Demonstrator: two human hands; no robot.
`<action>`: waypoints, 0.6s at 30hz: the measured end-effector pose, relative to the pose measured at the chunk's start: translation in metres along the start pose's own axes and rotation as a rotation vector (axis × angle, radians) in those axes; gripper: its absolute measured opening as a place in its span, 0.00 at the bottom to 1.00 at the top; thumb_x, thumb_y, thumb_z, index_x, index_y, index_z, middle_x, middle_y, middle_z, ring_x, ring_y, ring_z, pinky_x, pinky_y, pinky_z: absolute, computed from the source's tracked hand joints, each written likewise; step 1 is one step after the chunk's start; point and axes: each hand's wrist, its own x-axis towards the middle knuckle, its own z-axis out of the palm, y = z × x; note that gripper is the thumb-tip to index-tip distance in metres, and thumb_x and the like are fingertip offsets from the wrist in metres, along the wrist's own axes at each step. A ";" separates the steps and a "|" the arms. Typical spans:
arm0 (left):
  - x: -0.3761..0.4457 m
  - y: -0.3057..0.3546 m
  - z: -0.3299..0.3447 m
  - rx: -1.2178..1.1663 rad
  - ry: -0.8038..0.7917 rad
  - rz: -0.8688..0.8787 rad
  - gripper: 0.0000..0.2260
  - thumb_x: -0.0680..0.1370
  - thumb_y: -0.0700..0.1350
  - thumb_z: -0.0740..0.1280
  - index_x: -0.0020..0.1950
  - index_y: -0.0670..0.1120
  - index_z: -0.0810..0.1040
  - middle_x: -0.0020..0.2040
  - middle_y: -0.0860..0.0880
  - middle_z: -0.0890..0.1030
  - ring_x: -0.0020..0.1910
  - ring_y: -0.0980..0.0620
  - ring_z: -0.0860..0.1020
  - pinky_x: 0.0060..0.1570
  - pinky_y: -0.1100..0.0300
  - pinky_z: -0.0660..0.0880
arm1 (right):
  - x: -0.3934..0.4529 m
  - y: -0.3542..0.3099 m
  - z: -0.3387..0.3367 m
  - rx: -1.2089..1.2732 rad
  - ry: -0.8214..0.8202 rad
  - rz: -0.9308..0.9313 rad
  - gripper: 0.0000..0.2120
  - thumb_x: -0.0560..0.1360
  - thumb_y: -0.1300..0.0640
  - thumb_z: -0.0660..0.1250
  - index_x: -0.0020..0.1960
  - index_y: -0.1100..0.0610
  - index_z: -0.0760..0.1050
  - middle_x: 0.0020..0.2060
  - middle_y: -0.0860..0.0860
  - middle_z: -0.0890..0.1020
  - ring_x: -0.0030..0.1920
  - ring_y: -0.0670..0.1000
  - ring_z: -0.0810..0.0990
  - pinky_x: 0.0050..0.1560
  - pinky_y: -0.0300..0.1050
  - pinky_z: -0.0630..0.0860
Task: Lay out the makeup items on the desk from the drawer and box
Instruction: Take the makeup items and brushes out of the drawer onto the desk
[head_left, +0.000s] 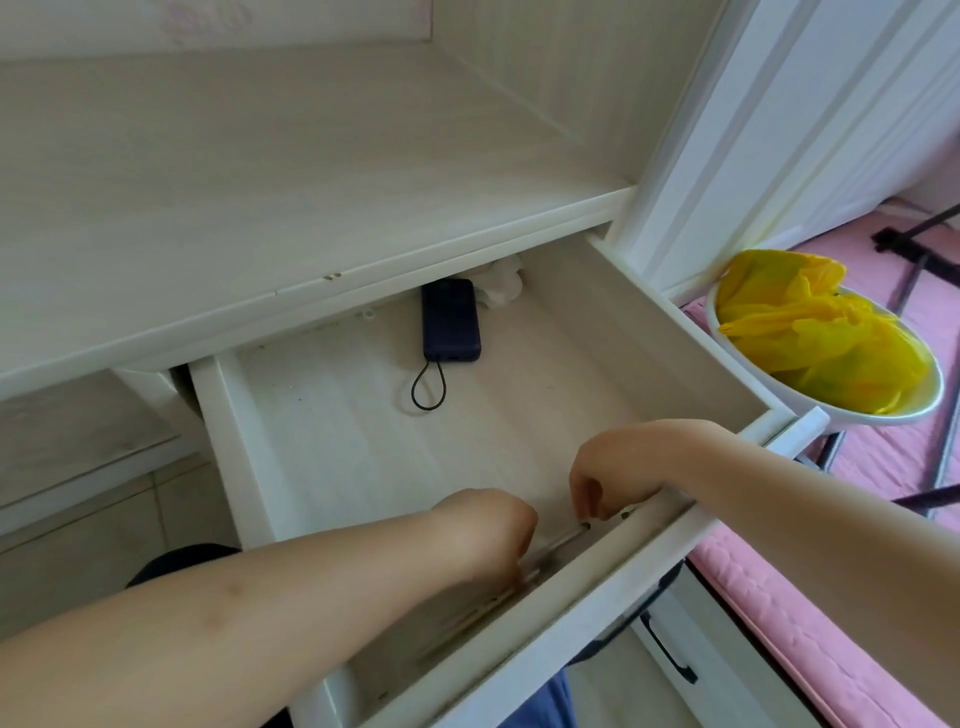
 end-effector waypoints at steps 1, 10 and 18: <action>0.000 0.001 0.001 0.009 -0.004 -0.002 0.10 0.75 0.44 0.64 0.55 0.44 0.75 0.53 0.44 0.78 0.48 0.45 0.76 0.42 0.56 0.70 | 0.000 0.000 0.000 -0.014 -0.011 0.002 0.15 0.72 0.61 0.63 0.55 0.48 0.79 0.50 0.45 0.82 0.51 0.51 0.80 0.55 0.50 0.78; 0.004 0.008 0.005 0.163 -0.042 -0.024 0.10 0.78 0.43 0.63 0.56 0.41 0.74 0.55 0.42 0.77 0.46 0.45 0.76 0.43 0.54 0.70 | 0.013 -0.018 -0.001 -0.105 -0.100 -0.080 0.17 0.74 0.60 0.65 0.62 0.51 0.76 0.55 0.50 0.81 0.54 0.54 0.79 0.54 0.47 0.75; 0.006 -0.001 0.000 0.311 -0.094 0.006 0.14 0.76 0.40 0.63 0.61 0.41 0.75 0.53 0.43 0.78 0.48 0.43 0.77 0.40 0.57 0.67 | 0.035 -0.046 -0.001 0.003 -0.144 -0.139 0.12 0.75 0.59 0.65 0.58 0.56 0.76 0.45 0.51 0.79 0.40 0.48 0.74 0.49 0.45 0.74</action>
